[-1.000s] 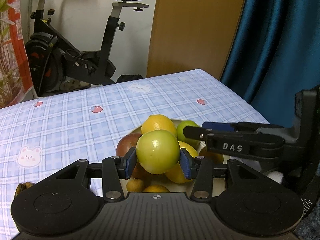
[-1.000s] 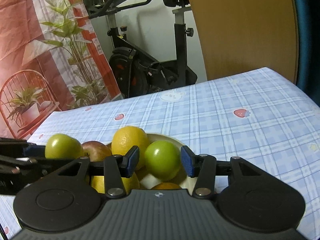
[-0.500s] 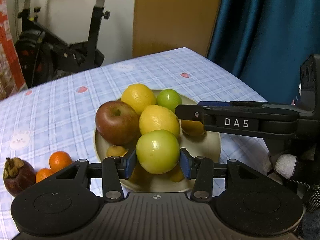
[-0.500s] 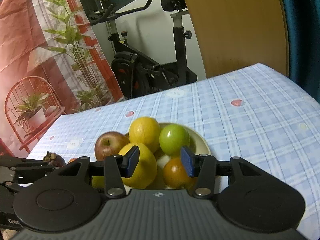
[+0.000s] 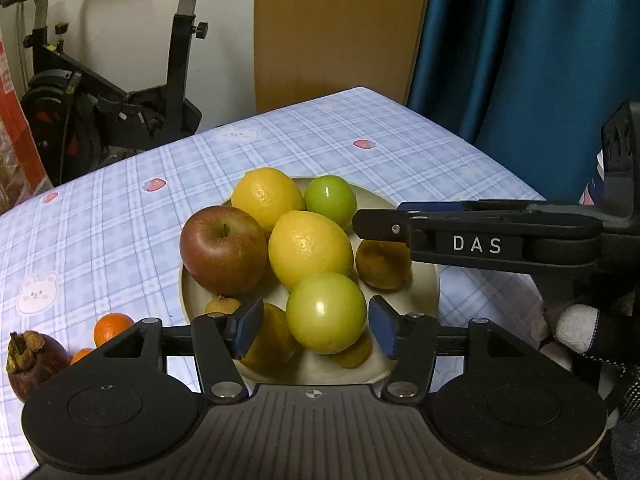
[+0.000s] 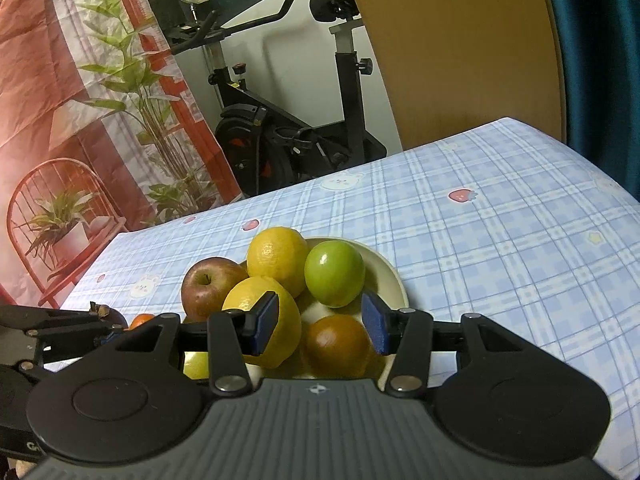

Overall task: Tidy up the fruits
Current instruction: 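Open both tools to set the apples down on the plate, then withdraw both tools from the plate toward the tangerines beside the mangosteen, then close the left tool on one tangerine while the right tool closes on another tangerine, then lift and carry both held tangerines over the beige plate, then open both tools to set the tangerines down on the plate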

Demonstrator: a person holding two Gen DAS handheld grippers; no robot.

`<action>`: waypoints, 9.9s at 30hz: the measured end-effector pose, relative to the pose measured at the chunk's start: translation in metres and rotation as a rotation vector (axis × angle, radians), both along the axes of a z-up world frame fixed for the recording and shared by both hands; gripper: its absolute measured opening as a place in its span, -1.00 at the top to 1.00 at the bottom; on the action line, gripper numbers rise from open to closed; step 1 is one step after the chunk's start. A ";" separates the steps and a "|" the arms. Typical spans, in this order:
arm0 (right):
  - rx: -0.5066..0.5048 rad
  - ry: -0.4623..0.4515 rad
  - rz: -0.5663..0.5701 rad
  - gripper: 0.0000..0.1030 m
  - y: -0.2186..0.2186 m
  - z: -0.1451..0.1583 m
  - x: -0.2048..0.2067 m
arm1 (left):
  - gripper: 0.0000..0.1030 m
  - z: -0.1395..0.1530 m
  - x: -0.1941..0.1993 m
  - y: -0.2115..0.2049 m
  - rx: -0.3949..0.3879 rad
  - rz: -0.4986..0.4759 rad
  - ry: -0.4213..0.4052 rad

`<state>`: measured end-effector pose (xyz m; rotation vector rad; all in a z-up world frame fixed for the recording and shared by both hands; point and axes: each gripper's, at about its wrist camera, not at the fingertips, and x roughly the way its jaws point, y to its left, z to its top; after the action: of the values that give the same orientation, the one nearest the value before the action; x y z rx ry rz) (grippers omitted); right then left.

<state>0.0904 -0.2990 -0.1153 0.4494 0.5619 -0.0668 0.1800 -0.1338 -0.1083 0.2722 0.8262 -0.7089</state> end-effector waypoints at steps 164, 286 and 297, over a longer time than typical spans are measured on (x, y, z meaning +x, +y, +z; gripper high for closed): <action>-0.078 0.108 0.444 0.59 0.145 0.002 0.064 | 0.25 -0.029 -0.003 0.153 -0.068 0.164 0.053; -0.080 -0.176 -0.043 -0.24 0.011 -0.029 -0.014 | 0.00 0.006 -0.006 0.032 -0.048 0.177 -0.087; -0.099 -0.199 -0.060 -0.24 0.014 -0.021 -0.025 | -0.01 0.028 -0.005 0.086 -0.145 0.318 -0.063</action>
<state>0.0651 -0.2846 -0.1367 0.3716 0.3481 -0.1051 0.1754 -0.0482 -0.0808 0.0304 0.7333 -0.4563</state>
